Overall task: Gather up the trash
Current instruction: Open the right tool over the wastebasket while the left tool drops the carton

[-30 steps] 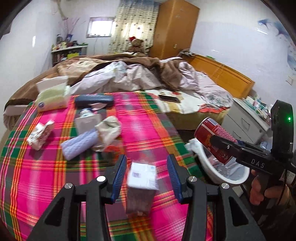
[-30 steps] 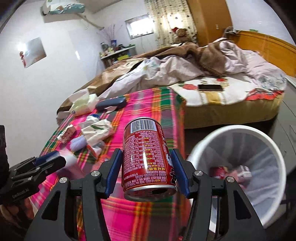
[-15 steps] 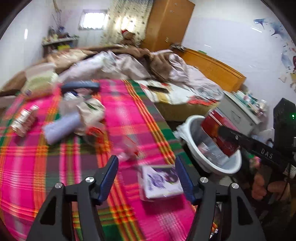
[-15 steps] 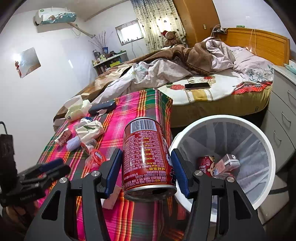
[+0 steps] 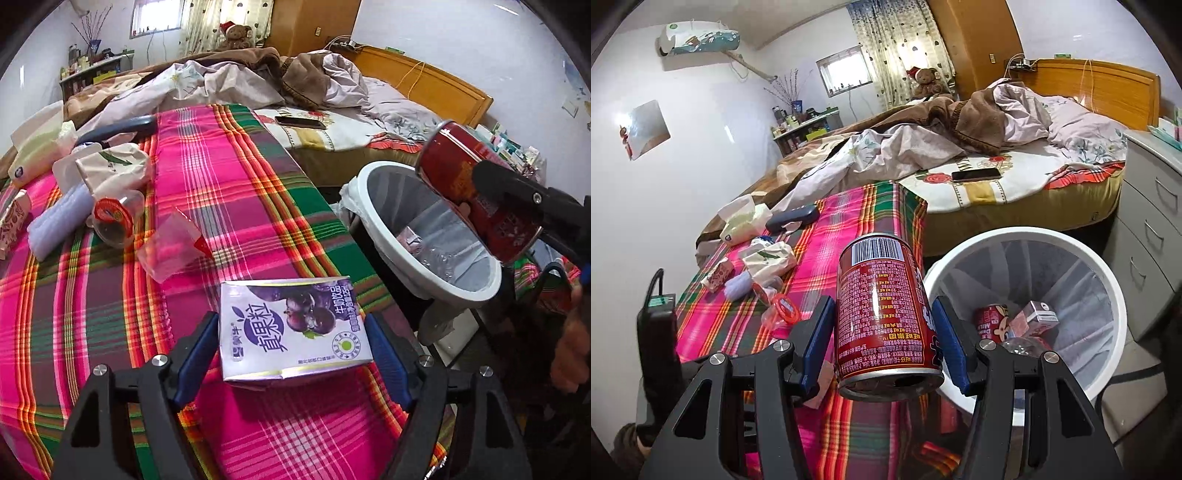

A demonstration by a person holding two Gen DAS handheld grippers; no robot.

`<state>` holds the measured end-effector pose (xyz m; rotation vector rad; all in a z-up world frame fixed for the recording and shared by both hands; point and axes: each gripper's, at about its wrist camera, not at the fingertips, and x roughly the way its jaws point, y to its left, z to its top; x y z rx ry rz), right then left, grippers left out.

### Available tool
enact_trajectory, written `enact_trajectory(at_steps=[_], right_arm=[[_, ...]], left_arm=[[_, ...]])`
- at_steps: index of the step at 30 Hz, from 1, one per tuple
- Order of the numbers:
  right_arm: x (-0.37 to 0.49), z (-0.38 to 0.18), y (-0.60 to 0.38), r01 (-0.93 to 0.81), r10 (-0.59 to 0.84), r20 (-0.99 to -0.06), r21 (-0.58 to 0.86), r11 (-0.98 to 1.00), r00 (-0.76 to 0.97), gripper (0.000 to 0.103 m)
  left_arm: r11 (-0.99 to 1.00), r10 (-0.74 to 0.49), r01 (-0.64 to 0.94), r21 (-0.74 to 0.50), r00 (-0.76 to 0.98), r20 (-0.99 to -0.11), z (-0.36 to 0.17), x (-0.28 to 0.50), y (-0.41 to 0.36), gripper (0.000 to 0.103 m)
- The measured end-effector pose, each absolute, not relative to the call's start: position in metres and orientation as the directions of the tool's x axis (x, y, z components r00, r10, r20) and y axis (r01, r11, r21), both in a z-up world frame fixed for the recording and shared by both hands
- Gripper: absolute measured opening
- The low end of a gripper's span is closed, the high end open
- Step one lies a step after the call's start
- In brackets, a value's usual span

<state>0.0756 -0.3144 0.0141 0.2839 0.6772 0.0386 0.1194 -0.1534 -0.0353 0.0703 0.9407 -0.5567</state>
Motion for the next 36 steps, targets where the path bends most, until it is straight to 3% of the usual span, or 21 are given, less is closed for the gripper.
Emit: enact_trajectory(at_steps=[11,23,36], right_arm=[[0.07,0.012,-0.325,0.082,0.106,-0.611,0.272,0.959,0.785,0.056],[0.058,0.014,-0.366,0.201,-0.006,-0.615,0.249,0.947,0.789,0.056],[0.071,-0.008,-0.41,0.315,-0.093,-0.691,0.203,0.927,0.717,0.056]], left_arm=[[0.871,-0.403,0.469,-0.15,0.503,-0.764,-0.026,0.12,-0.157,0.079],[0.812,-0.504,0.557,-0.174,0.519,-0.69,0.019,0.126,-0.203,0.079],[0.741,-0.572,0.638,-0.209,0.437,-0.694,0.017,0.14,-0.27,0.079]])
